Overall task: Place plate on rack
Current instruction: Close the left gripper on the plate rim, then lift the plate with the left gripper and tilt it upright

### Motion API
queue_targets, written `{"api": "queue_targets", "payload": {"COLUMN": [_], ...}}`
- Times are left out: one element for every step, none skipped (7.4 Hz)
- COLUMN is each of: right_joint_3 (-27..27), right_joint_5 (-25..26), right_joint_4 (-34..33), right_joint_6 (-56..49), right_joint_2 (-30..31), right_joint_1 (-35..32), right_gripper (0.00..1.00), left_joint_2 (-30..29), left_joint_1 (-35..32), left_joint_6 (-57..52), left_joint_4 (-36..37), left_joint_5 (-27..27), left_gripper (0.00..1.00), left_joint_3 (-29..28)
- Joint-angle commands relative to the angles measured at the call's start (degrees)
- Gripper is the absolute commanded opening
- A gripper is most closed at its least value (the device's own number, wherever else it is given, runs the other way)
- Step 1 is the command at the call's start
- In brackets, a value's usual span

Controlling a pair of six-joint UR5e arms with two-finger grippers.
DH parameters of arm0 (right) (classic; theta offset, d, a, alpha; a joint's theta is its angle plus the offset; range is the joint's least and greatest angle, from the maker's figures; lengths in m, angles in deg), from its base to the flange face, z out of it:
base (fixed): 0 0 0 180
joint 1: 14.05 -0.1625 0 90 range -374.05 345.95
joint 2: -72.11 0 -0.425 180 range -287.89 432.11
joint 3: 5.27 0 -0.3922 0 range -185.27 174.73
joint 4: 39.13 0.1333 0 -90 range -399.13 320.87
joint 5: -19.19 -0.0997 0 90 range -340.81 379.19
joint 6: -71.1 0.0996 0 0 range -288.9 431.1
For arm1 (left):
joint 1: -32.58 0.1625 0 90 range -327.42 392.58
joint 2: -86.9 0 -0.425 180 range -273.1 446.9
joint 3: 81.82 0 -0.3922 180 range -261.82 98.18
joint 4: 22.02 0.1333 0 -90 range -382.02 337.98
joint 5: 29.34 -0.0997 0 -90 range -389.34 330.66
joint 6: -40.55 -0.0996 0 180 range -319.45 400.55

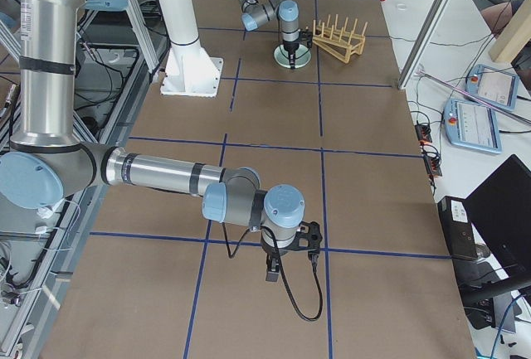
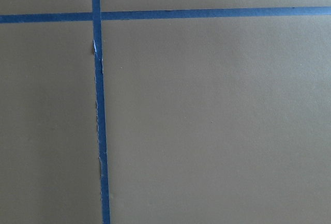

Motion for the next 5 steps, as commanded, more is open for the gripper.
{"api": "queue_targets", "payload": {"right_joint_3": [0.0,0.0,0.0,0.0,0.0], "right_joint_5": [0.0,0.0,0.0,0.0,0.0], "right_joint_4": [0.0,0.0,0.0,0.0,0.0], "right_joint_6": [0.0,0.0,0.0,0.0,0.0], "right_joint_2": [0.0,0.0,0.0,0.0,-0.1], "right_joint_1": [0.0,0.0,0.0,0.0,0.0], "right_gripper": [1.00,1.00,1.00,1.00,1.00], "left_joint_2": [-0.2,-0.3,0.1,0.1,0.3], "left_joint_1": [-1.4,-5.9,-10.1,-14.5,-18.6], "left_joint_6": [0.8,1.6,6.0,10.5,18.9], "left_joint_4": [-1.1,-1.9,-2.6,-5.5,-13.5], "left_joint_5": [0.2,0.9,3.8,4.1,5.4], "left_gripper": [0.00,0.00,0.00,0.00,0.00], "left_joint_3": [1.7,5.9,11.0,14.9,15.7]}}
